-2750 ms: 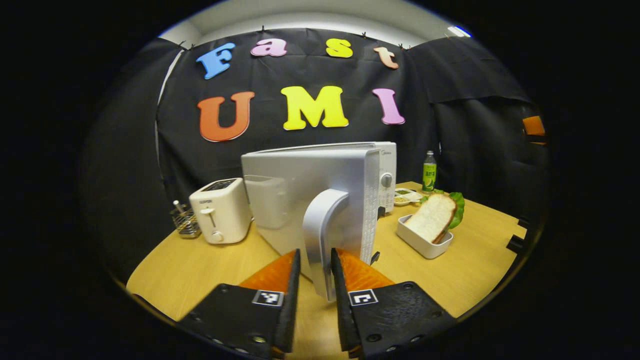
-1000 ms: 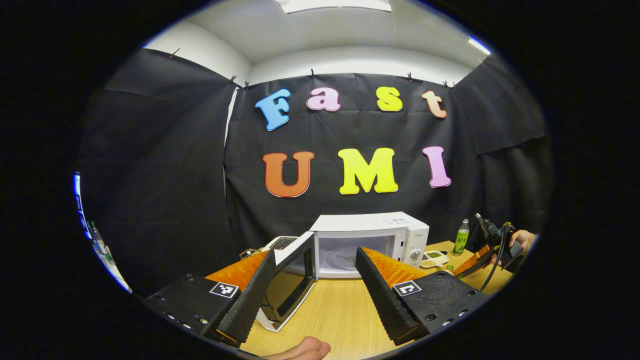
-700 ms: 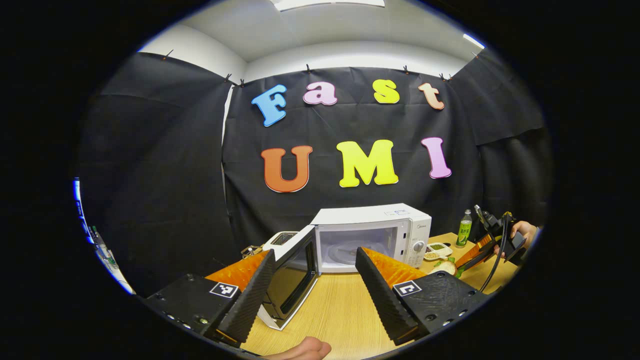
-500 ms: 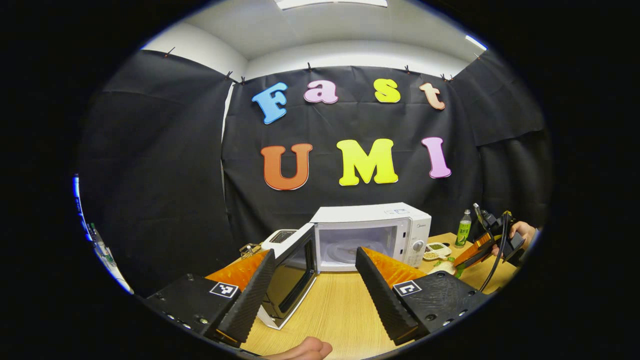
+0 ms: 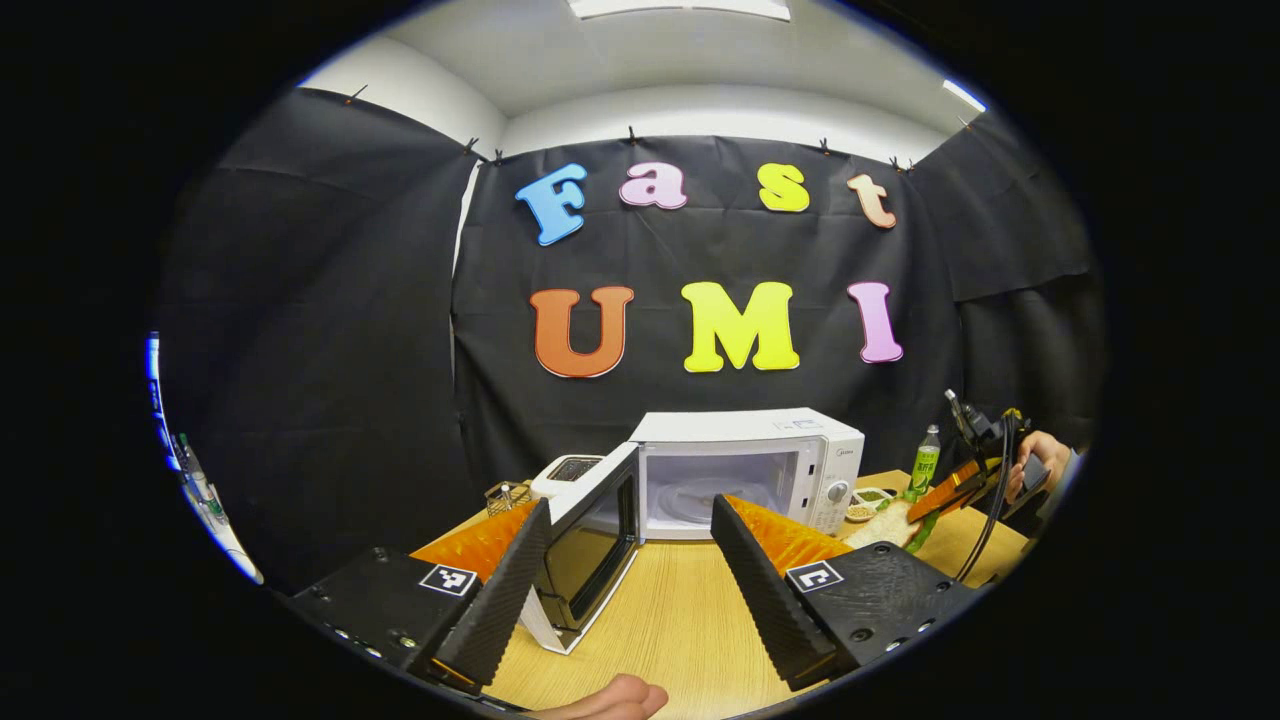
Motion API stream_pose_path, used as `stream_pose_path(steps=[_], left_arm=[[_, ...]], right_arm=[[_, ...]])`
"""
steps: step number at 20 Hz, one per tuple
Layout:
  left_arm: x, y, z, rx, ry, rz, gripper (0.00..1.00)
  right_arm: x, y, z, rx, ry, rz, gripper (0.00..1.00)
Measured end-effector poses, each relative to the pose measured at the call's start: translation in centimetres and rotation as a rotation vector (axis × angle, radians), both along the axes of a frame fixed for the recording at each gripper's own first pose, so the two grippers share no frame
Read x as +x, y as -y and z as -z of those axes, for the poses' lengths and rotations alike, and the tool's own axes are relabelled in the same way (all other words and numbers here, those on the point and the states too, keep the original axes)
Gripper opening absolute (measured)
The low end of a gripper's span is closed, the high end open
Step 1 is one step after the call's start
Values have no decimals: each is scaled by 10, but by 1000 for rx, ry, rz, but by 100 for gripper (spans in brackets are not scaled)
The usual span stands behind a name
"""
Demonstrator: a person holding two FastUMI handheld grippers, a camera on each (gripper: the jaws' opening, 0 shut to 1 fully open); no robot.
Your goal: Open the microwave oven with the left hand, put the food in, and close the microwave oven.
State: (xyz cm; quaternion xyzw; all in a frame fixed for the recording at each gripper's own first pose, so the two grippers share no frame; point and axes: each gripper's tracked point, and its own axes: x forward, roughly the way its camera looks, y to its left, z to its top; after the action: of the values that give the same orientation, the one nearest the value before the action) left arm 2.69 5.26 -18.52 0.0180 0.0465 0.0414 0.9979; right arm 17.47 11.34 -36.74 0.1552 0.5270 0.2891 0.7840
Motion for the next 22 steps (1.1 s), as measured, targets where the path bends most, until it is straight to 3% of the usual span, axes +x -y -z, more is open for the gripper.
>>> stream_pose_path(steps=[1,2,3,4,6,7,13,16,20,21,22], left_arm=[[-1,-4,-1,-5,4,-2,96],[-4,-10,-1,-13,11,-6,96],[-6,-16,-2,-25,22,-6,96],[-9,-18,-2,-38,32,4,96],[-13,-21,0,-50,46,14,96],[-14,-25,1,-50,49,12,96],[-24,-40,20,-45,23,13,97],[-28,-38,29,-72,12,29,97],[-33,-55,29,-47,7,-7,96],[-36,-57,27,-48,11,-10,96],[-36,-58,25,-50,12,-11,96]], right_arm=[[-3,-5,-11,-15,32,-12,19],[-9,-10,-21,-26,63,-30,28],[-12,-16,-30,-45,103,-54,28],[-17,-20,-38,-76,151,-72,19],[-23,-31,-53,-162,275,-121,19],[-28,-39,-58,-207,338,-150,28],[-59,-107,-59,-383,581,-290,27],[-69,-143,-47,-388,631,-308,27],[-53,-182,-32,-408,728,-271,28],[-50,-191,-29,-405,746,-259,20],[-45,-201,-27,-397,763,-241,20]])
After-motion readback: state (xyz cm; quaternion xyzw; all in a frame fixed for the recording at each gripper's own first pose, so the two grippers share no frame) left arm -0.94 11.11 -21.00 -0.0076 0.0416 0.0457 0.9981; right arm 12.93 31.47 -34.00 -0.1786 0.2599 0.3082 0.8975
